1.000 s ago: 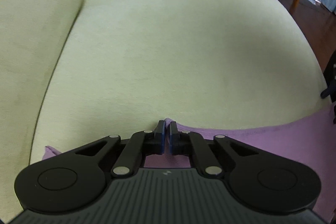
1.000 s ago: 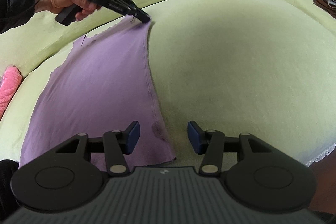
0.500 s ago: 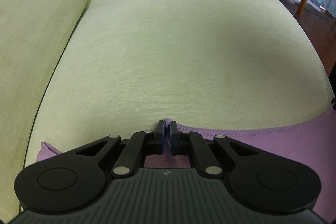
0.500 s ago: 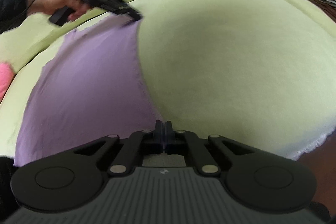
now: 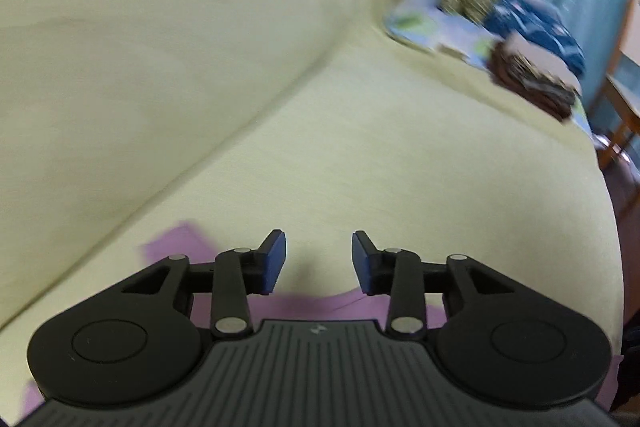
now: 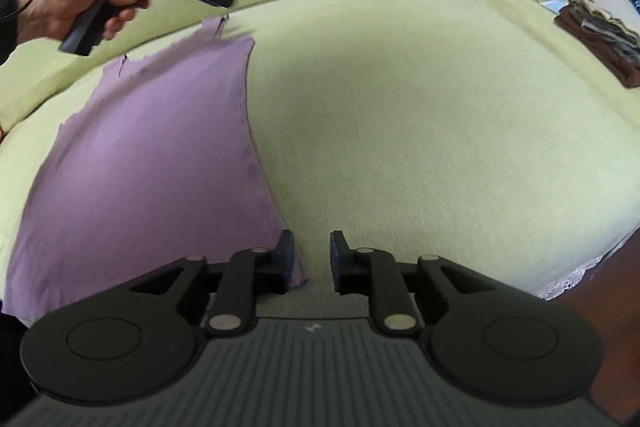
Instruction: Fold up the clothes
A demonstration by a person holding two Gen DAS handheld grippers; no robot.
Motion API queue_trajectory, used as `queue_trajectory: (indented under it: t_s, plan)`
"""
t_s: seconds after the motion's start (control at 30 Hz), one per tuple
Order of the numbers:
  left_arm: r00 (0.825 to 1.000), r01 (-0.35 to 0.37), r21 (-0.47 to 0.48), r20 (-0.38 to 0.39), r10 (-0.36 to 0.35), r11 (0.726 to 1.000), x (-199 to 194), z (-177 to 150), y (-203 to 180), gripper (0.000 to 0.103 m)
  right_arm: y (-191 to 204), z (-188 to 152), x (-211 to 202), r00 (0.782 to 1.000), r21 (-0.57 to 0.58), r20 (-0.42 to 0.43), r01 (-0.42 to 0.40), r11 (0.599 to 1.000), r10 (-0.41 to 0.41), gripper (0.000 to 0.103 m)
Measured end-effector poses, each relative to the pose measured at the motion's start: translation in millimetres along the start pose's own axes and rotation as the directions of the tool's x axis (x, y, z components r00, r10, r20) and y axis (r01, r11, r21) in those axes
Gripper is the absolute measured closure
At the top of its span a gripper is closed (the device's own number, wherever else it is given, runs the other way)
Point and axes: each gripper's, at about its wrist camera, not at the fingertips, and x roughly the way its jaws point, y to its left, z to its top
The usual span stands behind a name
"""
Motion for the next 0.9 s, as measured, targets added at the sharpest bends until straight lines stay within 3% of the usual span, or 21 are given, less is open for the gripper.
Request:
queue_trajectory:
  t_s: [0.07,0.27,0.43,0.6,0.73,0.9]
  plan:
    - [0.999,-0.050,-0.015,0.005,0.050,0.999,-27.5,-9.7,15.5,0.051,10.6,-0.1,-9.5,0.999,-0.027,0.015,-0.028,0.999,0.028,0.075]
    - [0.970,-0.241,-0.114,-0.057,0.236,0.964,-121.7,-86.5,69.6,0.050,60.7,5.2,-16.8,0.987,-0.103,0.026,-0.155,0.982,0.159,0.073]
    - [0.957,-0.276,-0.195,-0.148,0.250,0.941,-149.1,-170.1,96.7,0.050,122.0,8.6,-15.3,0.968,-0.236,-0.019,-0.247,0.940,0.250,0.071]
    - [0.972,-0.217,-0.282,-0.150,0.180,0.935,-144.4,-233.9,105.3,0.050,190.4,2.5,-5.9,0.950,-0.401,-0.095,-0.310,0.862,0.297,0.065]
    - [0.990,-0.135,-0.379,-0.079,0.113,0.915,-140.7,-257.8,114.4,0.050,230.8,-14.1,1.5,0.945,-0.521,-0.151,-0.326,0.789,0.290,0.062]
    - [0.999,-0.033,-0.438,0.018,0.046,0.898,-131.4,-268.6,116.7,0.050,248.7,-29.7,4.2,0.947,-0.587,-0.185,-0.320,0.744,0.261,0.060]
